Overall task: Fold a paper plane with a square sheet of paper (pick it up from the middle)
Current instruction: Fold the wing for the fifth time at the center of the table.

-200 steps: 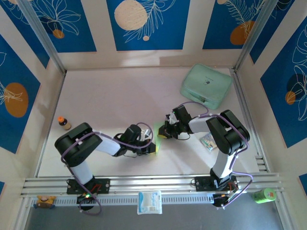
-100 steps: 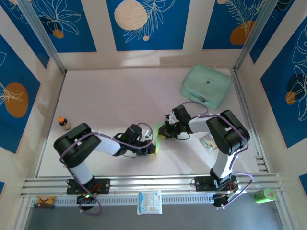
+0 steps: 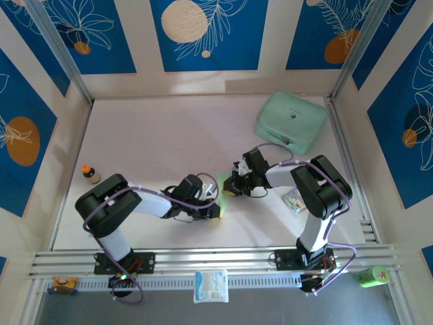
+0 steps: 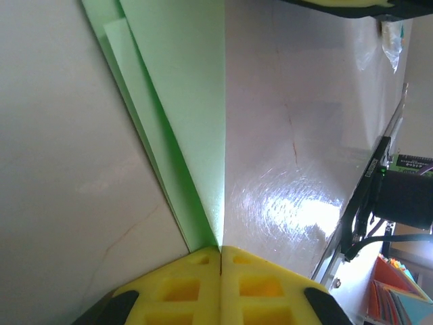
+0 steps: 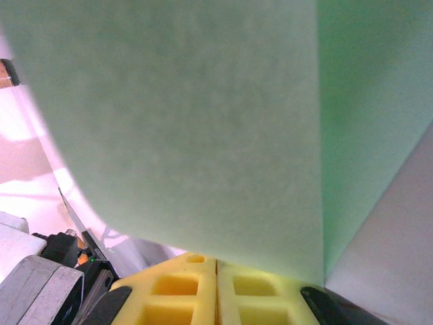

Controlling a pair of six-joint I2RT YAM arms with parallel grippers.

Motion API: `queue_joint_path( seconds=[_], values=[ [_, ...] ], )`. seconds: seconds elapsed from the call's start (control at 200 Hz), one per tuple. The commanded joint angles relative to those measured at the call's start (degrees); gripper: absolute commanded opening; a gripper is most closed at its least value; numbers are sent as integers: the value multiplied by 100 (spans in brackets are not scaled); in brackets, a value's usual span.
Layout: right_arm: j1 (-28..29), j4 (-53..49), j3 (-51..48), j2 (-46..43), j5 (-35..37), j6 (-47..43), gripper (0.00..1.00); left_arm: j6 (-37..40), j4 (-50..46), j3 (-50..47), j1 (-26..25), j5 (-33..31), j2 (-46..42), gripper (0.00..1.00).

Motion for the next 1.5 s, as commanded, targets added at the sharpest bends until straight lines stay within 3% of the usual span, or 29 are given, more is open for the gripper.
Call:
queue_joint_path(
  seconds=[0.0, 0.32, 0.615, 0.85, 1.07, 1.495],
  values=[
    [-17, -527, -67, 209, 634, -64, 9, 156, -1280, -204, -266, 405, 42, 1],
    [-8, -530, -65, 218, 634, -48, 9, 54, -1285, -275, -291, 198, -572, 9],
    [1, -548, -44, 173, 625, -43, 9, 62, -1407, 10, -191, -658, -1719, 8],
    [16, -542, -9, 183, 599, 5, 9, -13, -647, 741, -27, -210, -633, 6],
    [19, -591, -24, 117, 621, 4, 9, -113, -177, 1152, 59, -197, 171, 6],
    [-1, -610, -43, 112, 625, -6, 9, 105, -444, 1127, 181, -382, 768, 6]
  ],
)
